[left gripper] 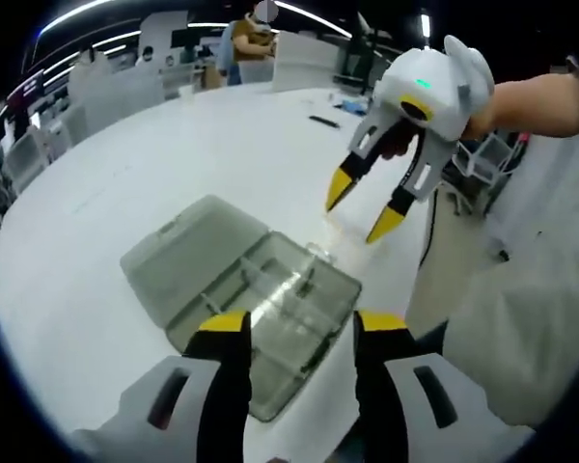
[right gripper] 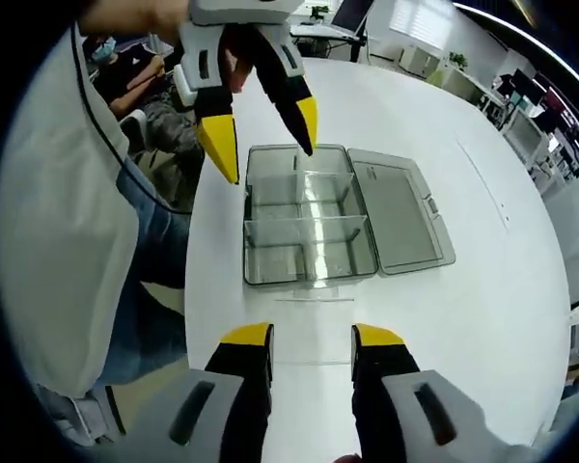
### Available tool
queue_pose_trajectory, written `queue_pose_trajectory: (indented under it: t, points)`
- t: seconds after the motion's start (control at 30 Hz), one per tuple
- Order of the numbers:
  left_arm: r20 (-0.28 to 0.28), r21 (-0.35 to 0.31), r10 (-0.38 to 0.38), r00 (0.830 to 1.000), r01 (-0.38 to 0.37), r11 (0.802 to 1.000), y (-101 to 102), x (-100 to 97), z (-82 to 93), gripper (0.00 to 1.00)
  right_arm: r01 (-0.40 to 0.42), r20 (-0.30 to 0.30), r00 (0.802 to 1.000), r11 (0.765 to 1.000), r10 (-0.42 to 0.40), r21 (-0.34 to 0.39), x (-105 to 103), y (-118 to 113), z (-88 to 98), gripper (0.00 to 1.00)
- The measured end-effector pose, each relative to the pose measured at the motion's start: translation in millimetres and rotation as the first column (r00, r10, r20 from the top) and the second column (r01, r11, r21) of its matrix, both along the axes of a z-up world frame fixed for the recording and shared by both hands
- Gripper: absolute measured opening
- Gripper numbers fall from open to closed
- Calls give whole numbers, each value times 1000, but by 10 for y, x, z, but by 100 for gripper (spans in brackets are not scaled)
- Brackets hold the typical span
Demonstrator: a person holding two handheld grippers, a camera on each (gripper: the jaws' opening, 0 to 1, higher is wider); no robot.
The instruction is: Insert the divider into the dual guide fixture by aligning both edges with the guide slots and pushing it downward to the bottom, including one-sided entry, uneven engagement, binding, and posture correction.
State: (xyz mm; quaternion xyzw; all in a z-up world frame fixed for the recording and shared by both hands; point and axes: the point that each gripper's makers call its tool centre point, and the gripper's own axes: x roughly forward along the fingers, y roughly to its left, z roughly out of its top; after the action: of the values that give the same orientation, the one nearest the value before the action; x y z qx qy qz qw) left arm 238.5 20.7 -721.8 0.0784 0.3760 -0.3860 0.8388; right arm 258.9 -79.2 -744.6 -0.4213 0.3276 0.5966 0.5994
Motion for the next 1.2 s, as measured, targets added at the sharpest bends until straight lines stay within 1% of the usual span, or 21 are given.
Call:
queue_pose_trajectory:
  t: [0.1, 0.3, 0.43, 0.5, 0.77, 0.93, 1.2]
  points:
    - [-4, -4, -1, 1000, 1, 1000, -23, 8, -2, 39, 1, 9, 1000, 1000, -2, 17, -18, 40, 66, 27]
    - [-25, -44, 13, 1000, -14, 999, -95, 35, 34, 38, -8, 31, 1000, 999, 6, 45, -44, 114, 169, 27]
    - [-30, -51, 10, 999, -12, 999, -131, 42, 55, 38, -19, 45, 999, 998, 17, 66, -68, 174, 233, 27]
    - [-37, -67, 15, 999, -18, 998, -154, 58, 70, 38, -22, 49, 999, 997, 18, 75, -78, 208, 262, 27]
    - [-49, -106, 33, 998, -38, 994, -204, 102, 124, 35, -40, 68, 997, 995, 34, 95, -94, 287, 339, 27]
    - [-66, -144, 53, 996, -62, 988, -236, 128, 163, 35, -56, 80, 996, 993, 48, 105, -117, 336, 382, 27]
    - [-82, -174, 65, 994, -79, 982, -295, 154, 207, 32, -79, 92, 994, 989, 67, 123, -156, 408, 429, 27]
